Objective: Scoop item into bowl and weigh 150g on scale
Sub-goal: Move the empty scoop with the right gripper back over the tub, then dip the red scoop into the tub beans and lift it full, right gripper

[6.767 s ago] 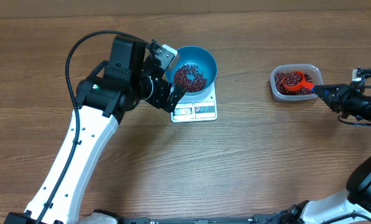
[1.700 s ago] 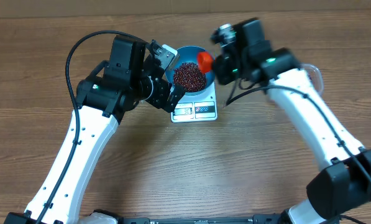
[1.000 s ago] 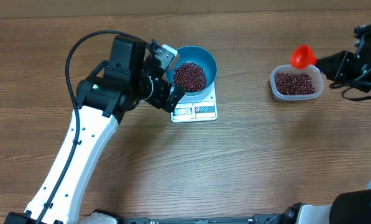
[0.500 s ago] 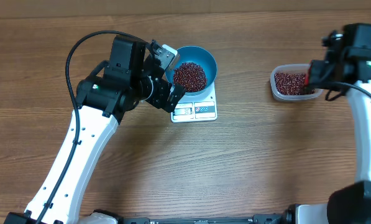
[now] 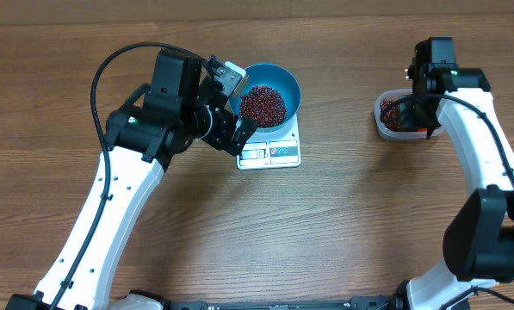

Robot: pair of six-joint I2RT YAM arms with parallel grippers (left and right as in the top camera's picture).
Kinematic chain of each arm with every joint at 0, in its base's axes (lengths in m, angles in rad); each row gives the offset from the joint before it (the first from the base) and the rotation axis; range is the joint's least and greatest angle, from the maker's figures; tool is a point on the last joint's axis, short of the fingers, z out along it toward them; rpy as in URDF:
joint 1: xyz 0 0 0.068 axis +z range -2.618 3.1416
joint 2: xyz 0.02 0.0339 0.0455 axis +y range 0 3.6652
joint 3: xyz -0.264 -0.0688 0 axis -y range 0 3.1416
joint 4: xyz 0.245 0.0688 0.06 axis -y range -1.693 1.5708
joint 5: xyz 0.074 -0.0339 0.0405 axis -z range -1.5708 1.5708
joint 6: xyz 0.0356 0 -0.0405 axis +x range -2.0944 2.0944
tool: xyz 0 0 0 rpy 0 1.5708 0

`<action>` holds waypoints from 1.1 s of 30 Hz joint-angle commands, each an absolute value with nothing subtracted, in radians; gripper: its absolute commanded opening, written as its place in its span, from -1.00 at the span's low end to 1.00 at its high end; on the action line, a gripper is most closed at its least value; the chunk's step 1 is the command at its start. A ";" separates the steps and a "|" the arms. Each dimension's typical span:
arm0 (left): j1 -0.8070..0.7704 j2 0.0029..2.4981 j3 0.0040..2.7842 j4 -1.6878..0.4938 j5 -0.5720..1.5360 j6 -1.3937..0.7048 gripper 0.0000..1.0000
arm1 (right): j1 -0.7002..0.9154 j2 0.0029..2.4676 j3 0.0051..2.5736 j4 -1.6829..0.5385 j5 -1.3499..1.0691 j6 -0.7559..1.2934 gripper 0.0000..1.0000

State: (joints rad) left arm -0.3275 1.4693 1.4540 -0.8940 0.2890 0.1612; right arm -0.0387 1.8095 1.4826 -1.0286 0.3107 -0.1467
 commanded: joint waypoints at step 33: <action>-0.329 1.446 1.469 -0.893 0.304 0.180 0.99 | -0.172 1.824 1.478 -1.020 -0.318 -0.377 -0.93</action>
State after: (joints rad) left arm -0.3275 1.4693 1.4540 -0.8940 0.2890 0.1612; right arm -0.1547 1.8172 1.4826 -1.0100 -0.1753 -0.3470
